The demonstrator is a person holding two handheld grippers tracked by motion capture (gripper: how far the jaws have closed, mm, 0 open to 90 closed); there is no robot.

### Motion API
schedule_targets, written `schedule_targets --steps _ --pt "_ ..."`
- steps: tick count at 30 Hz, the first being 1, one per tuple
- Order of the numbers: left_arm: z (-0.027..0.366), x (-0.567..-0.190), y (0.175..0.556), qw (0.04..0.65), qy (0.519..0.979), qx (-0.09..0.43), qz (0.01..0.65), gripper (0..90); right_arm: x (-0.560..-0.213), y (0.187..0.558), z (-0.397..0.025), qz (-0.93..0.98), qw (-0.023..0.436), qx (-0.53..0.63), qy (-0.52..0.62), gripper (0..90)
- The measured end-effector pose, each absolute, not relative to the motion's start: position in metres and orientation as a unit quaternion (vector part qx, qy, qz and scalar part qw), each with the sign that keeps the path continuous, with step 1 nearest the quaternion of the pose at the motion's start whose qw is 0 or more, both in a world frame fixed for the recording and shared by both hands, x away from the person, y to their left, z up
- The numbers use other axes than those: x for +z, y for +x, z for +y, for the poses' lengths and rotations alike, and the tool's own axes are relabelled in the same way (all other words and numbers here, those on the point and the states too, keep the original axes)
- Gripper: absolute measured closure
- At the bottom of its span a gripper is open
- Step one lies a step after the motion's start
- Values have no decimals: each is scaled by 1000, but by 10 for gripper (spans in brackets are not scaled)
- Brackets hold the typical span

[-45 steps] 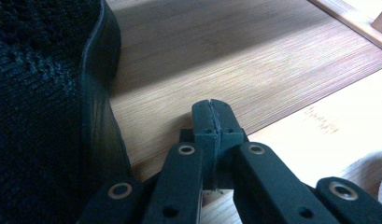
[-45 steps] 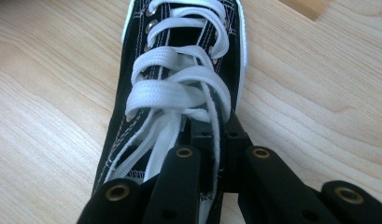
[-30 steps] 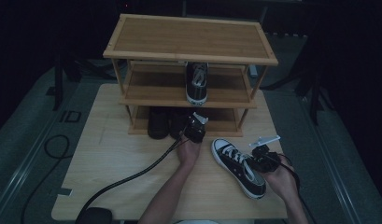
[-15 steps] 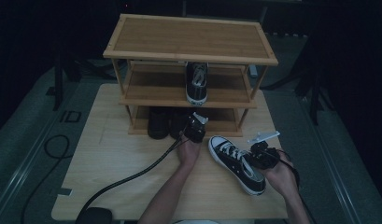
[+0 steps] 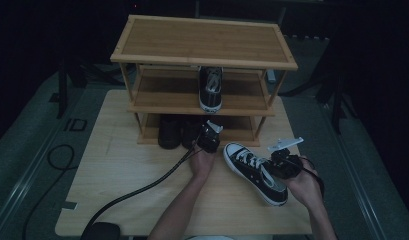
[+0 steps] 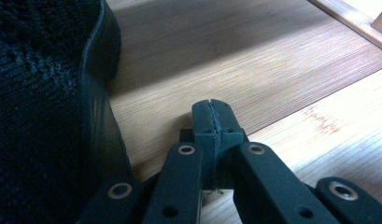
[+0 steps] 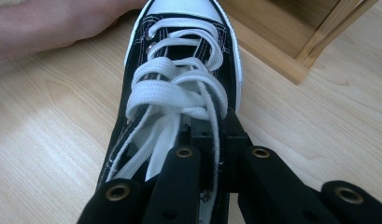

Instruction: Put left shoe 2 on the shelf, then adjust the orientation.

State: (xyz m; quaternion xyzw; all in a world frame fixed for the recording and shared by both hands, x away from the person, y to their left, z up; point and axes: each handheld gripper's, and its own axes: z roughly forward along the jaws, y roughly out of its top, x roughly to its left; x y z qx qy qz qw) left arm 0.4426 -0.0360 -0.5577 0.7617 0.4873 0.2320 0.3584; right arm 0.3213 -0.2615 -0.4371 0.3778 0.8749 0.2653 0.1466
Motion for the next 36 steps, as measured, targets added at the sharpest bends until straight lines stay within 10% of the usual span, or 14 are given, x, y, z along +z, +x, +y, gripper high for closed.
schedule_targets --steps 36 --pt "-36 -558 443 359 761 231 488 900 -404 320 -258 892 145 295 311 881"
